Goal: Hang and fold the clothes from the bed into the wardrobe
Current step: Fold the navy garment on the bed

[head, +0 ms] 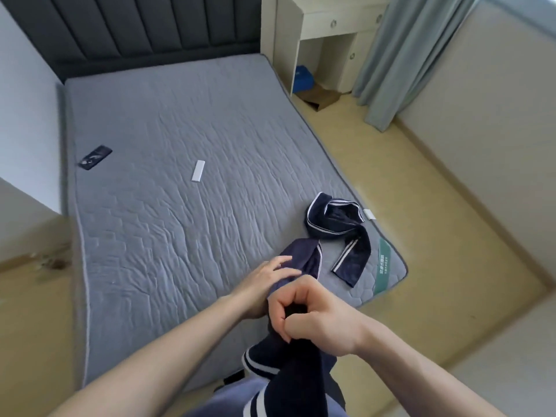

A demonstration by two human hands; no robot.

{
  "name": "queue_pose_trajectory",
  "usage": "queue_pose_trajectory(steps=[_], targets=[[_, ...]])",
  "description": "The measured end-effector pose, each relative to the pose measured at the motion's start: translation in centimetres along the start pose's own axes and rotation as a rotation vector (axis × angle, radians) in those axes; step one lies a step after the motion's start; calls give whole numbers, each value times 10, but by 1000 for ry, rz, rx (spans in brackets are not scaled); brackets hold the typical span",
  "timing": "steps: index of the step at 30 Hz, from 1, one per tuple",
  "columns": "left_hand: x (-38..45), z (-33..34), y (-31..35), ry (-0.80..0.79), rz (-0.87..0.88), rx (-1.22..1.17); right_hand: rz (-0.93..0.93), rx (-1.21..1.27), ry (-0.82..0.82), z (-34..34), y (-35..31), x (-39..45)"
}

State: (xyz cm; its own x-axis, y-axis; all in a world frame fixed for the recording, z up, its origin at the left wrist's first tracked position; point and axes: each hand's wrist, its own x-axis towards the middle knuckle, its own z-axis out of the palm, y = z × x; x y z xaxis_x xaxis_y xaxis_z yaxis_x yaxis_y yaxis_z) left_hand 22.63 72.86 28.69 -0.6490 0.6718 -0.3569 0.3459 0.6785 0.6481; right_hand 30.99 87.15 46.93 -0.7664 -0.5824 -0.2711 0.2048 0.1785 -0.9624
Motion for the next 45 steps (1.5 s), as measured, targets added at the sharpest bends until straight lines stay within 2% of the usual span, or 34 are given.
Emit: queue_pose_trajectory(steps=[2, 5, 7, 10, 13, 15, 17, 18, 22, 24, 26, 29, 31, 32, 35, 37, 38, 41, 42, 43, 45], targets=[[-3, -2, 6, 11, 28, 73, -4, -69, 37, -1, -11, -12], [-24, -11, -6, 45, -43, 30, 44, -192, 272, -31, -10, -32], [-45, -21, -20, 93, -133, -97, 107, -353, 497, -61, 3, -46], [-73, -45, -24, 188, -148, -291, 218, -603, 794, -90, 31, -54], [-86, -75, -6, 273, -118, -572, 314, -725, 921, -91, 51, -44], [-89, -94, 8, 362, -130, -727, 376, -809, 917, -76, 59, -31], [-91, -112, 23, 395, -140, -948, 276, -754, 876, -51, 63, -14], [-91, -119, 29, 399, -147, -1045, 211, -694, 802, -35, 65, -4], [-89, -136, 44, 429, -195, -1243, 227, -493, 221, 38, 63, 41], [-90, -144, 45, 426, -161, -1262, 248, -469, 52, 62, 64, 62], [-92, -156, 42, 421, -100, -1250, 231, -468, 67, 74, 65, 83], [-101, -181, 20, 522, -78, -1175, 218, -305, 342, 70, 59, 103], [-108, -194, -11, 618, -122, -1034, 225, -119, 402, 65, 52, 110], [-113, -198, -27, 676, -174, -913, 226, -51, 402, 63, 47, 114], [-141, -182, -70, 839, -359, -339, 249, 159, 492, 56, 36, 127], [-164, -152, -81, 751, -334, -142, 280, 333, 564, 53, 31, 134], [-176, -133, -81, 627, -327, -108, 291, 412, 588, 52, 30, 137], [-202, -72, -71, 116, -324, -149, 307, 617, 629, 58, 22, 146], [-205, -56, -66, 12, -312, -181, 306, 676, 633, 62, 19, 149], [-205, -40, -61, -33, -283, -215, 300, 730, 630, 65, 15, 151], [-196, -17, -52, -22, -276, -303, 273, 798, 604, 69, 9, 154]])
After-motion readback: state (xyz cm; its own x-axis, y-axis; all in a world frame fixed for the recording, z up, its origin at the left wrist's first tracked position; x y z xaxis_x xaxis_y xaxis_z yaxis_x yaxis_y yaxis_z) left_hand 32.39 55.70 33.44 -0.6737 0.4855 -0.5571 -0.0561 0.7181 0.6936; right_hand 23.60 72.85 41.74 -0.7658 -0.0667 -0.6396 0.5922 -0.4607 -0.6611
